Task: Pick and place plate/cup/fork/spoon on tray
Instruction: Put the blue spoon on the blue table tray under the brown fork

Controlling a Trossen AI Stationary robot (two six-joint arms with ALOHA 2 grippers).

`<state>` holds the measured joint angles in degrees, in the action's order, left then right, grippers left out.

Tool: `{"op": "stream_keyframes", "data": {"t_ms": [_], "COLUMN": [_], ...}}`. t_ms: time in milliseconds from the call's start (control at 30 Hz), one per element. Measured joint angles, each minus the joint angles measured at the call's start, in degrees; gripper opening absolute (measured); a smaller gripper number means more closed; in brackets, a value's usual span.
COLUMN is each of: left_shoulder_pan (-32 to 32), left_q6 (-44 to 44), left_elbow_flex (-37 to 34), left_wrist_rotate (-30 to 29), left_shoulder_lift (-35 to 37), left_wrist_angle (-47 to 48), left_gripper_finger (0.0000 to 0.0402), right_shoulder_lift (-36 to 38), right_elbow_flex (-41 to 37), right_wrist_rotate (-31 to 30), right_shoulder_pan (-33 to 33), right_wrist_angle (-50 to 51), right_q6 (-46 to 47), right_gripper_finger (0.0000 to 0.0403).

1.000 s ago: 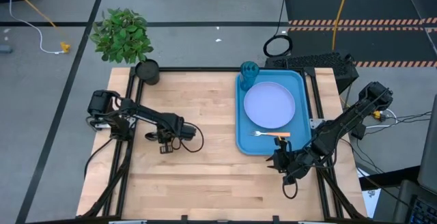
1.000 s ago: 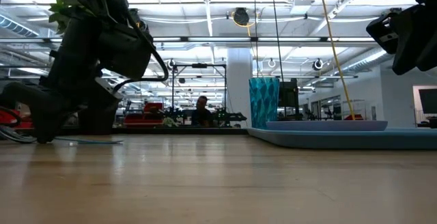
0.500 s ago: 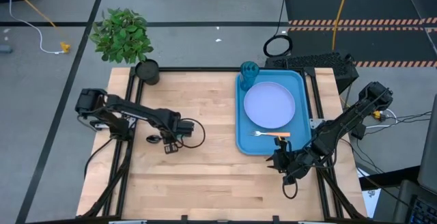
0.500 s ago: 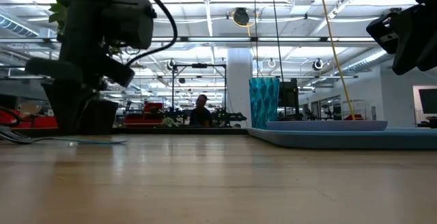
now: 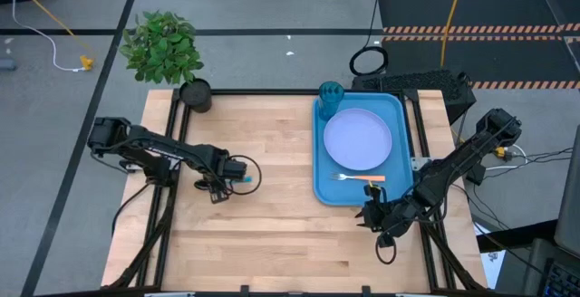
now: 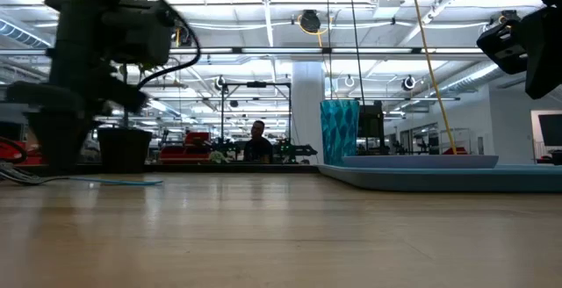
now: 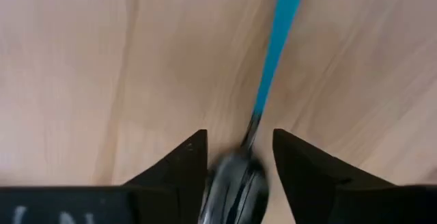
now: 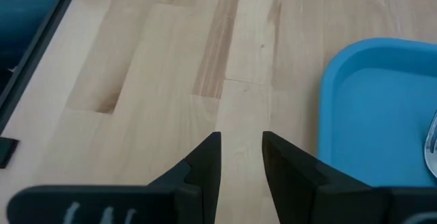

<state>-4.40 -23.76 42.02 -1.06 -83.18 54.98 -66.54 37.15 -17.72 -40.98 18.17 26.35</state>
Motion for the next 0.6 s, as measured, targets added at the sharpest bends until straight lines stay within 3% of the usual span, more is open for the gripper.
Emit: {"op": "stream_keyframes", "data": {"t_ms": [200, 600], "left_shoulder_pan": [-2.14, -4.53], "left_q6": [-0.86, 1.44], "left_elbow_flex": [-3.01, -5.48], "left_wrist_rotate": [0.16, -1.99], "left_shoulder_lift": [0.95, 2.19], "left_wrist_angle": [-2.86, -8.86], "left_gripper_finger": [0.0192, 0.0193], "right_shoulder_lift": [0.00, 0.00], "right_elbow_flex": [0.00, 0.00], "right_wrist_rotate": [-0.22, -1.86], "right_shoulder_pan": [-0.39, -0.32], "right_wrist_angle": [-0.19, -0.40], "right_q6": [-0.04, -0.55], "right_gripper_finger": [0.0098, 0.0098]}}
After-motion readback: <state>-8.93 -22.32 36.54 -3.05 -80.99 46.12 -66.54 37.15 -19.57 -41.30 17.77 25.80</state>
